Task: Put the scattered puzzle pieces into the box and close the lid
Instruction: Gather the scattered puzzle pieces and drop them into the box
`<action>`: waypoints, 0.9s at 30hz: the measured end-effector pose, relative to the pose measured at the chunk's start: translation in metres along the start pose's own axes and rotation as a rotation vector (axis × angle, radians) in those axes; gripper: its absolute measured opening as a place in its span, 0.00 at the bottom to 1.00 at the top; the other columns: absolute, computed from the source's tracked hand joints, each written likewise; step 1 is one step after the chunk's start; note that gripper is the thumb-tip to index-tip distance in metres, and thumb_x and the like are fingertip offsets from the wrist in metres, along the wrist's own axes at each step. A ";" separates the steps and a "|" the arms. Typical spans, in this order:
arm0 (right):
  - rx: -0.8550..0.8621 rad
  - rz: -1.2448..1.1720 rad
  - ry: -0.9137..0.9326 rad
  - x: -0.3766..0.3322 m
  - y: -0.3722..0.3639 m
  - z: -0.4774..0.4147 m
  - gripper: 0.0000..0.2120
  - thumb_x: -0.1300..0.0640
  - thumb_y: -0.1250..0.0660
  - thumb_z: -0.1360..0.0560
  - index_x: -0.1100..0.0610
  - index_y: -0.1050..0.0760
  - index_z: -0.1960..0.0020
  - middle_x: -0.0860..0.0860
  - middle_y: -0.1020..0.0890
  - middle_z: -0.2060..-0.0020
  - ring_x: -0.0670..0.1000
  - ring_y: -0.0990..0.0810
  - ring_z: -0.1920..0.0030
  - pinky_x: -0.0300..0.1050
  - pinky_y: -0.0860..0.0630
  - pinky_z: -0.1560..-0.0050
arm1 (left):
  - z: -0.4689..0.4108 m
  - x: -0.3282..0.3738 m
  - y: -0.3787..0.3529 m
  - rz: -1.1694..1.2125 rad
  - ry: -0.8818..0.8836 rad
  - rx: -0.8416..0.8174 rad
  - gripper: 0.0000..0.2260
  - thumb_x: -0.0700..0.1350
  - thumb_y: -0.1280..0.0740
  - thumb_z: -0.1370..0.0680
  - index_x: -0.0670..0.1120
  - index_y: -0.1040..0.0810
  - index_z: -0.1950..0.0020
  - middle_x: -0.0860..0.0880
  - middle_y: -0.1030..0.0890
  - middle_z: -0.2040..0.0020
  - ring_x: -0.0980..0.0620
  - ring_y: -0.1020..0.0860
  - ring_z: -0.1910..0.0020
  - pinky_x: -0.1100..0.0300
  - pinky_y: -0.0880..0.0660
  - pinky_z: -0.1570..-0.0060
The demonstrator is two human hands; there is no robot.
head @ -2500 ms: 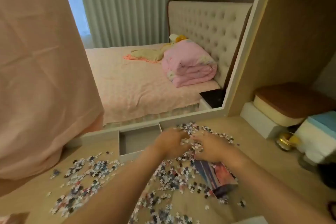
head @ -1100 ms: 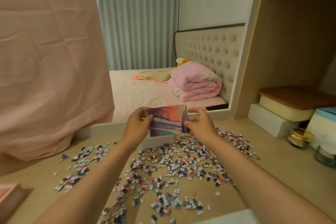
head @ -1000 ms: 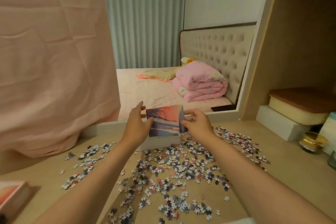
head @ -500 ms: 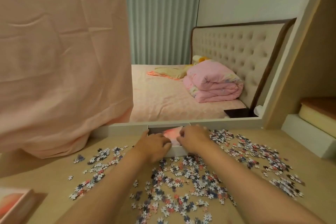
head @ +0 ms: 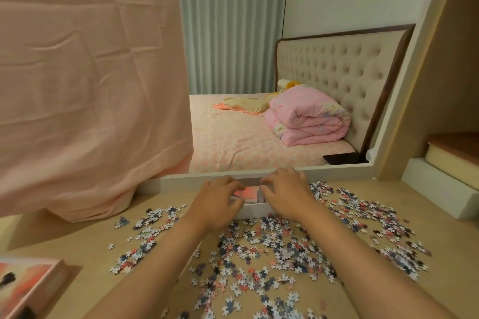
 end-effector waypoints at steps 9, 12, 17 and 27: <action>-0.110 -0.083 0.084 0.004 -0.038 0.065 0.16 0.50 0.41 0.19 0.47 0.25 0.32 0.48 0.26 0.36 0.52 0.28 0.37 0.53 0.28 0.36 | 0.078 0.024 -0.022 0.012 0.001 -0.152 0.20 0.59 0.40 0.21 0.57 0.30 0.30 0.58 0.31 0.32 0.59 0.36 0.33 0.59 0.37 0.31; -0.115 -0.147 0.104 0.005 -0.050 0.069 0.19 0.50 0.41 0.18 0.45 0.30 0.28 0.47 0.28 0.34 0.52 0.33 0.32 0.52 0.32 0.33 | 0.085 0.023 -0.035 0.001 0.089 -0.315 0.33 0.66 0.43 0.23 0.57 0.46 0.21 0.56 0.46 0.22 0.53 0.50 0.23 0.52 0.48 0.24; -0.154 -0.333 0.174 0.004 -0.037 0.069 0.16 0.54 0.39 0.19 0.43 0.23 0.34 0.45 0.24 0.41 0.47 0.27 0.42 0.48 0.27 0.38 | 0.076 0.031 -0.035 0.033 0.053 -0.269 0.32 0.64 0.39 0.23 0.57 0.43 0.22 0.54 0.38 0.25 0.53 0.41 0.27 0.53 0.41 0.27; -0.337 -0.094 0.114 0.011 -0.047 0.066 0.31 0.42 0.40 0.20 0.45 0.44 0.21 0.52 0.37 0.30 0.54 0.44 0.26 0.55 0.41 0.27 | 0.047 0.040 -0.043 -0.151 -0.052 -0.311 0.29 0.59 0.42 0.20 0.52 0.41 0.21 0.52 0.37 0.25 0.49 0.39 0.29 0.52 0.38 0.30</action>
Point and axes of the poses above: each hand's wrist, its own z-axis away from the middle knuckle, its own y-axis out of the back of the hand, x = y × z, the point moved 1 cm from there along -z, towards the middle knuckle
